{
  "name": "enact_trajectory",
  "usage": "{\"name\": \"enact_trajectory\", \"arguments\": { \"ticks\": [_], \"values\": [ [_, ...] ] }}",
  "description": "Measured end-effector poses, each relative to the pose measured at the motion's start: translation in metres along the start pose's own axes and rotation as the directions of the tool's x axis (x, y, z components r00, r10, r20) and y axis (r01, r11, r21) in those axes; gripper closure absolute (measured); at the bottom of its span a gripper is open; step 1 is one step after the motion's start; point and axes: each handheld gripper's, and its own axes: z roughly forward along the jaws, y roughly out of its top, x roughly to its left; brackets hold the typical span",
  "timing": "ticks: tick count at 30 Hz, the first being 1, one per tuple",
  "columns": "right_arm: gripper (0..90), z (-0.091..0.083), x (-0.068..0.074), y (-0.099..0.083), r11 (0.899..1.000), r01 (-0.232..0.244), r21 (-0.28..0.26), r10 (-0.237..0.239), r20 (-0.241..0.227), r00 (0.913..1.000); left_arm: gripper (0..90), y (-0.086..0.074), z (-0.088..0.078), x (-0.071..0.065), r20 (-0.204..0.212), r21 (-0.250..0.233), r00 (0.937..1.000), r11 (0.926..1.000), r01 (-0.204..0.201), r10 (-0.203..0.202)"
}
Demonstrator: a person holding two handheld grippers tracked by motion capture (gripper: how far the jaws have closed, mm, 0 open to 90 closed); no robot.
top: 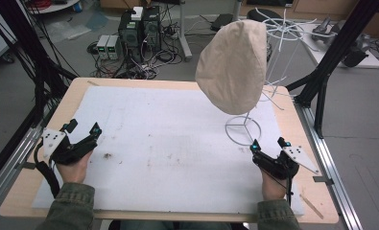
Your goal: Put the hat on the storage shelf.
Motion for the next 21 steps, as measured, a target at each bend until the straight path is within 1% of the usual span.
{"name": "enact_trajectory", "arguments": {
  "ticks": [3, 5, 7, 11, 14, 17, 19, 20, 21],
  "values": [
    [6.6, 0.0, 0.0, 0.0, 1.0, -0.001, -0.001, 0.001, -0.001, 1.0, 21.6, -0.008, -0.005, 0.003, -0.029, 0.005, 0.9994, 0.9998, -0.018, 0.018],
    [6.6, 0.0, 0.0, 0.0, 1.0, 0.0, -0.001, 0.0, -0.003, 1.0, 21.6, -0.013, -0.007, 0.005, -0.038, 0.011, 0.9989, 0.9995, -0.028, 0.028],
    [6.6, 0.0, 0.001, 0.0, 1.0, 0.001, 0.0, -0.001, -0.003, 1.0, 21.5, -0.016, -0.01, 0.007, -0.054, 0.004, 0.9978, 0.9992, -0.039, 0.039],
    [6.6, -0.001, 0.001, 0.0, 1.0, 0.0, -0.001, 0.0, 0.001, 1.0, 21.1, -0.02, -0.016, 0.014, -0.076, -0.002, 0.9969, 0.9998, -0.019, 0.019],
    [6.6, -0.001, 0.001, 0.0, 1.0, -0.001, 0.002, 0.001, 0.0, 1.0, 20.4, -0.024, -0.021, 0.018, -0.083, 0.001, 0.9966, 1.0, 0.0, 0.0],
    [6.6, -0.002, 0.0, 0.0, 1.0, 0.003, 0.0, -0.003, 0.001, 1.0, 19.8, -0.034, -0.029, 0.021, -0.089, 0.014, 0.9959, 0.9997, 0.021, -0.019],
    [6.6, -0.002, 0.001, 0.0, 1.0, 0.001, 0.0, -0.001, 0.001, 1.0, 19.7, -0.036, -0.032, 0.022, -0.083, 0.028, 0.9959, 0.9988, 0.039, -0.037],
    [6.6, -0.002, 0.001, 0.0, 1.0, -0.001, 0.0, 0.001, 0.0, 1.0, 19.6, -0.035, -0.034, 0.022, -0.08, 0.027, 0.9961, 0.9988, 0.041, -0.039],
    [6.7, -0.002, 0.001, 0.0, 1.0, -0.004, 0.001, 0.004, -0.002, 1.0, 19.6, -0.034, -0.037, 0.02, -0.081, 0.009, 0.9965, 0.9998, 0.019, -0.018]
  ]
}}
